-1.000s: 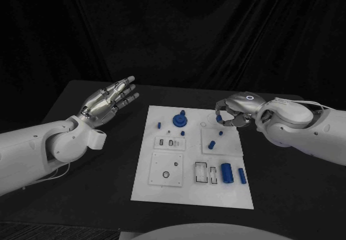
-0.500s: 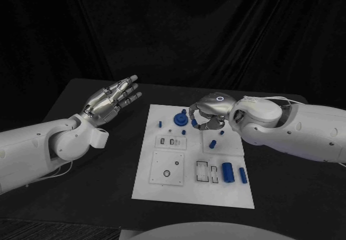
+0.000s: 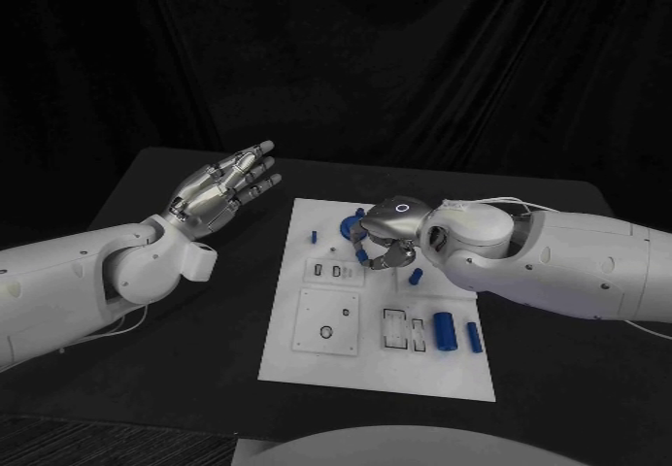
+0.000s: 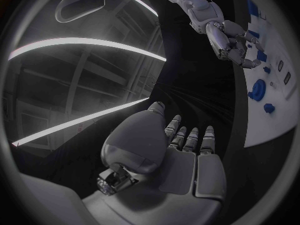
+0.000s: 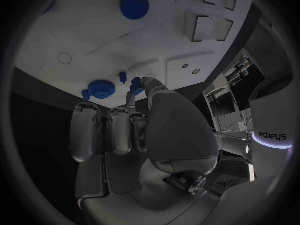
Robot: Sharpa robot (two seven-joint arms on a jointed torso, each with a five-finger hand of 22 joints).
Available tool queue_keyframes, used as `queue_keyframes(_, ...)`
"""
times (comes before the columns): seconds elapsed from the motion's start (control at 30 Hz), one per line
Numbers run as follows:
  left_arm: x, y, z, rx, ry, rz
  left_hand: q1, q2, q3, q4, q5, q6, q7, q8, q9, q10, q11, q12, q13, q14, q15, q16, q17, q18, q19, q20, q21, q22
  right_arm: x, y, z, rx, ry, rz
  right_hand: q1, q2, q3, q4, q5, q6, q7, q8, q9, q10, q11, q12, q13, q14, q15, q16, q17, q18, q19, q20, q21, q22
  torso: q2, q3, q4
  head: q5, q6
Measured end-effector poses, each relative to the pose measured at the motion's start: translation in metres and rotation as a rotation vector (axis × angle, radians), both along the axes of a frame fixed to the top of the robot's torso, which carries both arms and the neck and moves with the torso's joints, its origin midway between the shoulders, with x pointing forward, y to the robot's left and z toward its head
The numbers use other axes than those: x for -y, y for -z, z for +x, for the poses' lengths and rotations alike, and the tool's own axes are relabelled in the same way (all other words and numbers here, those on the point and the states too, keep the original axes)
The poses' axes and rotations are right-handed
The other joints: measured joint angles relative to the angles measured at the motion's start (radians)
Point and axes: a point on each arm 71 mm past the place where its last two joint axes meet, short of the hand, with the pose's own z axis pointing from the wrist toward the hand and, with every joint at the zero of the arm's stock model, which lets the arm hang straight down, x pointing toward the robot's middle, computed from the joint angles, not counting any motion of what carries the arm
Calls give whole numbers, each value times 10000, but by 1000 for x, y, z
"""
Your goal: Assemble the parts on the task board
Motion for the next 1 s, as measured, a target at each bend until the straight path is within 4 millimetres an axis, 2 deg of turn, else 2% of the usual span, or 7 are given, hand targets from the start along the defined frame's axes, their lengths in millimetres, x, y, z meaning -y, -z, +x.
queue_keyframes(0.23,1,0,0,-15,25,7,0,0,0,0,0,0,0,0,0,0,0,0,0,0,0,0,1,1,0,0,0,0,-7,7,-3,-171,-66,-68,-52,51,16,-17,-9,99,-4,-7,-33,-21,21,0,0,-35,34,0,8,-1,35,37,0,-1,4,5,-14,71,-36)
queue_keyframes(0.73,2,1,1,-50,82,16,0,0,0,0,0,0,0,0,-2,0,0,0,0,0,0,0,5,0,0,0,0,2,-12,14,-5,-305,-93,-81,-51,50,55,-56,-116,202,39,-109,-59,-37,37,0,0,0,70,-42,6,-1,36,37,-40,-3,12,2,-20,49,-102)
queue_keyframes(1.0,2,1,1,-61,85,23,0,0,0,0,0,0,0,0,-2,0,0,0,0,0,0,0,7,0,0,0,0,2,-13,15,-5,-320,-78,-77,-143,41,68,-125,-530,211,32,-314,-134,-36,37,0,0,0,70,-41,5,0,36,109,-96,-4,12,-9,-18,45,-114)
